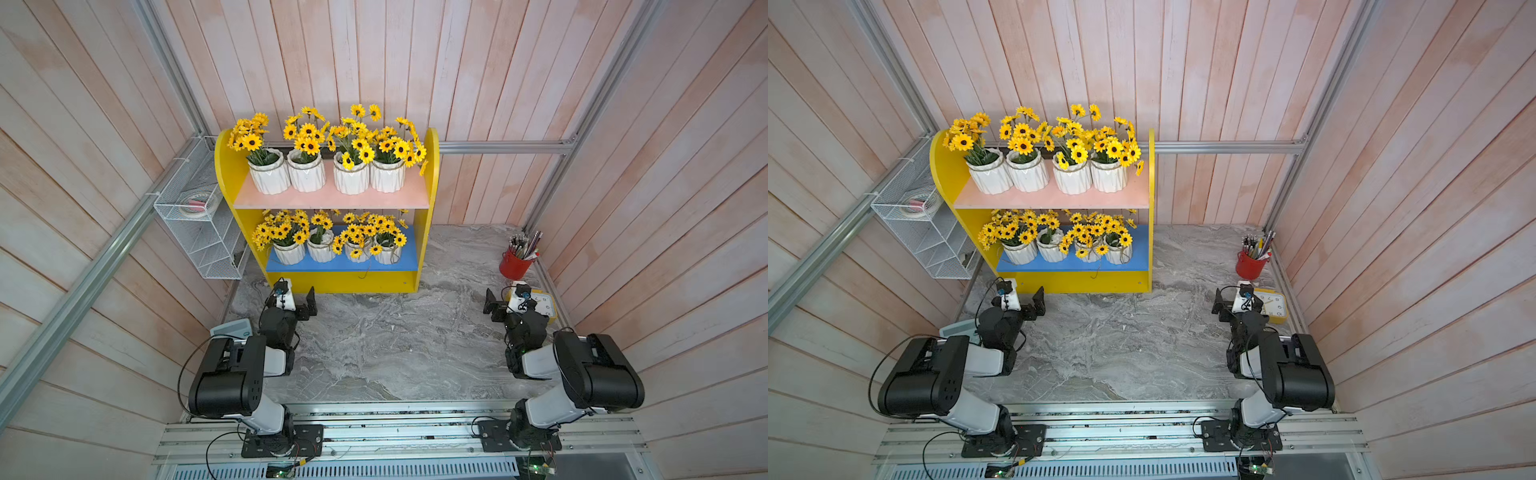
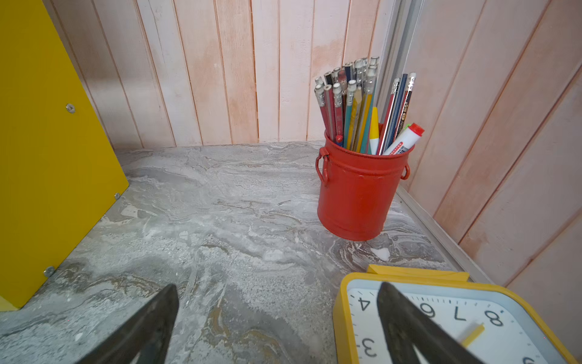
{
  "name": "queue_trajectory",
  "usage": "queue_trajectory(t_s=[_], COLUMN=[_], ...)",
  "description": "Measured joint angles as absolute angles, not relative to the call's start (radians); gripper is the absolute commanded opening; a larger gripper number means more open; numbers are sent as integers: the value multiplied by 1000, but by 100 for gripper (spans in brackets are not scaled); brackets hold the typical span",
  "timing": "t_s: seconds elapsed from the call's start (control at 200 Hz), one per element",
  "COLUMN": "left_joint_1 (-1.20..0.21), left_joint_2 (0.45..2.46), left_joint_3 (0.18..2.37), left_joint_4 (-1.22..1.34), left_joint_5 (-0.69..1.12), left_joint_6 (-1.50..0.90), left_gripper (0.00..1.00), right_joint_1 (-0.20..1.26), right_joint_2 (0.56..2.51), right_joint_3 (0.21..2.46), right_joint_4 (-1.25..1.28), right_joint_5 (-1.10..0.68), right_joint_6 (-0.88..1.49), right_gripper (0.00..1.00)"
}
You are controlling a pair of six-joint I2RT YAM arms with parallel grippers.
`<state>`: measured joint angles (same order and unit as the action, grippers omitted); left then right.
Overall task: Take the sunflower pots off the shelves
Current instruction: Move the shelf to the center of the board.
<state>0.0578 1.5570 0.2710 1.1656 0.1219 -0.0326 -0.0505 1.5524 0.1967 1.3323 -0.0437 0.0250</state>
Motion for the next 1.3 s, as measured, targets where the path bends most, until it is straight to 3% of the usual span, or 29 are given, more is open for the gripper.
queue_trajectory(t_s=[1.3], left_joint_1=[58], left_joint_2=[1497], left_joint_3=[238], left_joint_4=[1158], left_joint_5=[80], left_joint_6=[-36], left_gripper=[100], right_joint_1=[-40], right_joint_2=[1521], right_joint_3=[197], right_joint_4=[1298], right_joint_5=[-10], right_joint_6=[25], right_gripper=[98])
